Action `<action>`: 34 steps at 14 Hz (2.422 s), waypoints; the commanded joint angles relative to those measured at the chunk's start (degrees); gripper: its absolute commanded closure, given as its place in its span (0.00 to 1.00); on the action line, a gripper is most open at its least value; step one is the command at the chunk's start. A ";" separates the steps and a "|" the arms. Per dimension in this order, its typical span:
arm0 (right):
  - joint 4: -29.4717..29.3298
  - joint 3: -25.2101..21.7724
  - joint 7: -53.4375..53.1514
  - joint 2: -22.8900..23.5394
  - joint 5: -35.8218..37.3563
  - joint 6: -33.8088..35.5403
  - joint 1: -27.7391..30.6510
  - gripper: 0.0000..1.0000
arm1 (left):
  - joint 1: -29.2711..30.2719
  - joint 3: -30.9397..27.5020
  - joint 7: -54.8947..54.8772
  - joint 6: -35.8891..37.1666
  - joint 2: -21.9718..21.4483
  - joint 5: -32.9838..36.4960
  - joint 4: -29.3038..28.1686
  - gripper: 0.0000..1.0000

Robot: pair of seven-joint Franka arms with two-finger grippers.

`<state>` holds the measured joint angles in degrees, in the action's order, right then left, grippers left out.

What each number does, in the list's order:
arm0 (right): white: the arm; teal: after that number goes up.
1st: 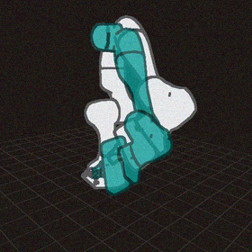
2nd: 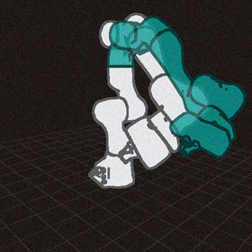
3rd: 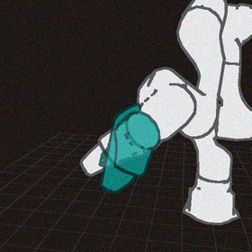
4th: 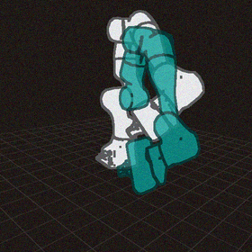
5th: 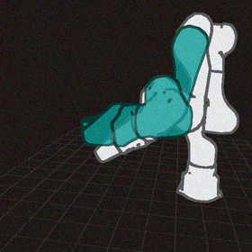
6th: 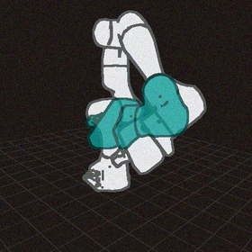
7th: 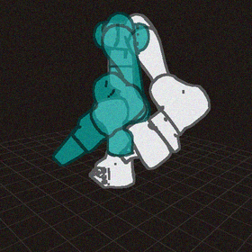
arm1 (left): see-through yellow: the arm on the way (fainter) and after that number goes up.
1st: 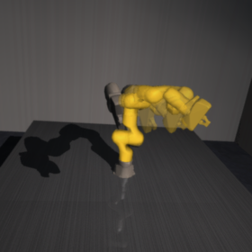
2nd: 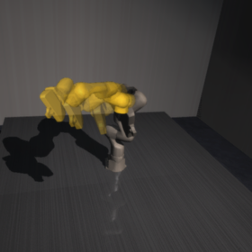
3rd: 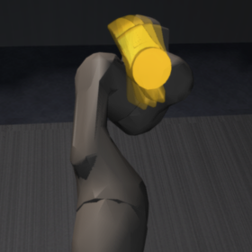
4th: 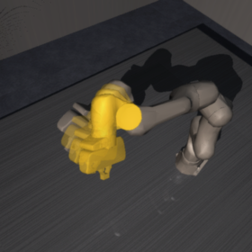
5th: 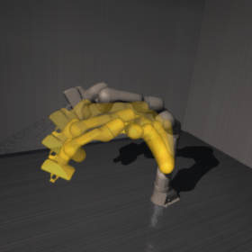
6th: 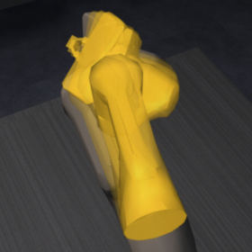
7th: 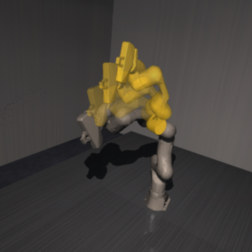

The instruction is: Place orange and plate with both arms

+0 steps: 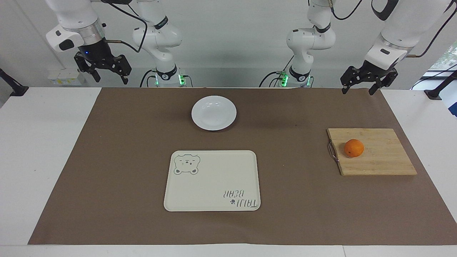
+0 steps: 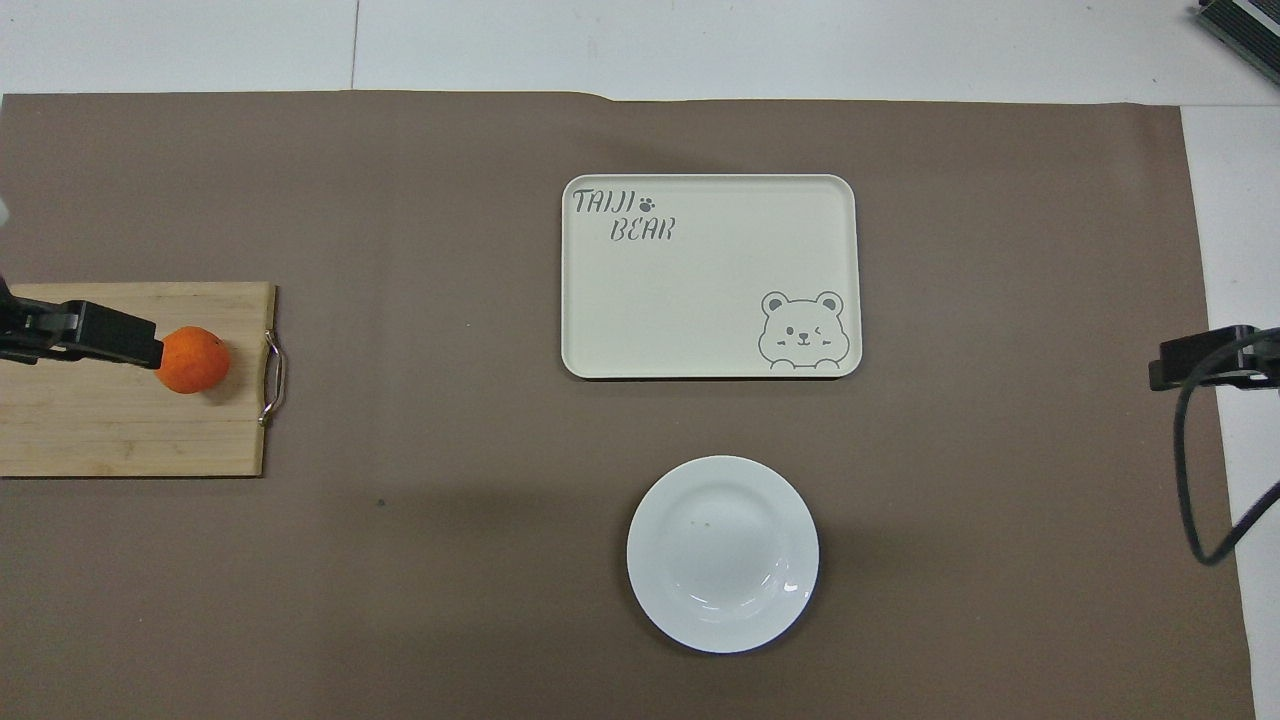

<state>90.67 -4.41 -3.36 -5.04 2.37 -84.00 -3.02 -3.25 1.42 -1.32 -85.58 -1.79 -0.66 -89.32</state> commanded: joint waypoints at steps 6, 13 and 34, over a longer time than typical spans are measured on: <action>0.47 0.19 0.02 -0.76 -0.96 -0.37 0.56 0.00 | 0.53 0.08 -0.18 0.06 -1.55 0.58 -1.74 0.00; 0.47 0.19 0.02 -0.76 -0.87 -0.37 0.56 0.00 | 0.53 0.08 -0.18 0.85 -1.64 0.49 -1.74 0.00; 0.47 0.10 0.02 -0.76 -0.87 -0.37 0.56 0.00 | 12.21 -0.01 -16.97 -17.69 -0.85 0.49 -15.27 0.00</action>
<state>90.67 -4.41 -3.36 -5.04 2.37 -84.00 -2.94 7.80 0.88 -17.13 -101.16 -2.96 -0.67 -103.30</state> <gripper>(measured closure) 0.000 0.000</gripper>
